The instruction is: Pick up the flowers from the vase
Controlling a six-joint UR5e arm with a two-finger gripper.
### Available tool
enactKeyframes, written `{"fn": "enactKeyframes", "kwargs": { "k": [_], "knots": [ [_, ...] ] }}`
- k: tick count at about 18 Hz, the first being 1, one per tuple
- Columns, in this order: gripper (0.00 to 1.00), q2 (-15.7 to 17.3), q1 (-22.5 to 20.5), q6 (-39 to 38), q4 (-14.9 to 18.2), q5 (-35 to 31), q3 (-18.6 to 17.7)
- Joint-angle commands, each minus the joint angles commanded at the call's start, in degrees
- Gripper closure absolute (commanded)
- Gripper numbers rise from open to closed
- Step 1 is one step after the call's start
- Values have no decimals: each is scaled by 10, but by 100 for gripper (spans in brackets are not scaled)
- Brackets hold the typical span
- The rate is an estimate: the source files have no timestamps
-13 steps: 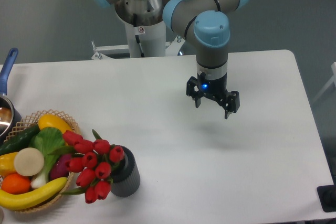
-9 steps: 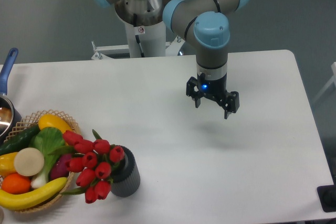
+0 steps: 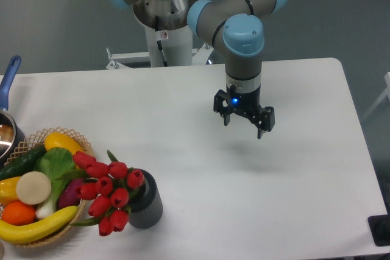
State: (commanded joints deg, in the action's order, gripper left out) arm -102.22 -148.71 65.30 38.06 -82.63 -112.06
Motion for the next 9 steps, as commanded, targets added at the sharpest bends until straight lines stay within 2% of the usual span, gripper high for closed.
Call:
{"fn": "enactKeyframes", "kwargs": {
  "k": [4,6,9],
  "knots": [
    [0,9,8,4,-13,133,10],
    [0,12,13,2,-13,162,18],
    [0,14,23,-2,-12,227,11]
  ]
}}
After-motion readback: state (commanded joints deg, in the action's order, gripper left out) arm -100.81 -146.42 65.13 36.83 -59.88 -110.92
